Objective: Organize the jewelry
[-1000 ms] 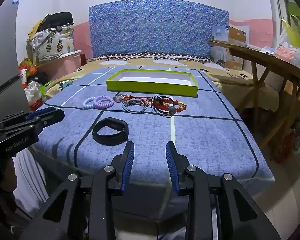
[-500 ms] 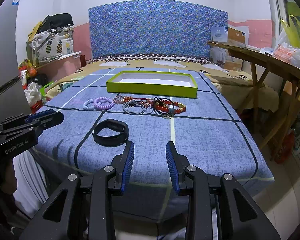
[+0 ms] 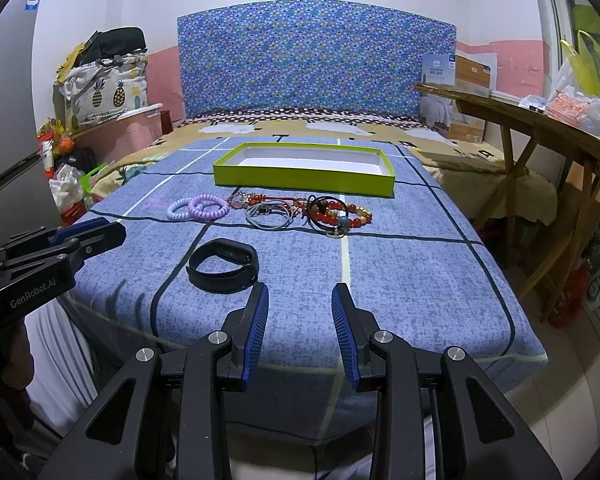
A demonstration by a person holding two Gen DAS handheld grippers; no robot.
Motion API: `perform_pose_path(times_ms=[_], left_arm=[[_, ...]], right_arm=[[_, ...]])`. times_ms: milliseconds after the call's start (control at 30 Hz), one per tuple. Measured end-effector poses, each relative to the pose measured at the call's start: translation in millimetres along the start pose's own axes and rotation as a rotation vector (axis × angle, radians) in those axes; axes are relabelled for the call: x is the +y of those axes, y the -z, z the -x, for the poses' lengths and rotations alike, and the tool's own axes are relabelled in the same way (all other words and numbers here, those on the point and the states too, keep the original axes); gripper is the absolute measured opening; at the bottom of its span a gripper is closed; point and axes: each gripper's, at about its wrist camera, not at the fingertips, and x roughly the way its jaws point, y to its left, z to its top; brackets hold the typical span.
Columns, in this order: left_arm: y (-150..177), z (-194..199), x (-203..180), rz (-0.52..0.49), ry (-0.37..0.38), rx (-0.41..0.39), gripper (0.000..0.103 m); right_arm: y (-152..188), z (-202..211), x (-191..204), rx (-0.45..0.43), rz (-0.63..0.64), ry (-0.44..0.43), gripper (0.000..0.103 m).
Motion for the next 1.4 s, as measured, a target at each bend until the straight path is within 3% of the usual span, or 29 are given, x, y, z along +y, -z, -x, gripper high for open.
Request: perform_pose_path(times_ms=[1400], left_arm=[[-3.3, 3.1, -2.5, -0.006, -0.005, -0.004, 0.026]], right_arm=[[-5.7, 8.3, -0.9, -0.006, -0.003, 0.003, 0.034]])
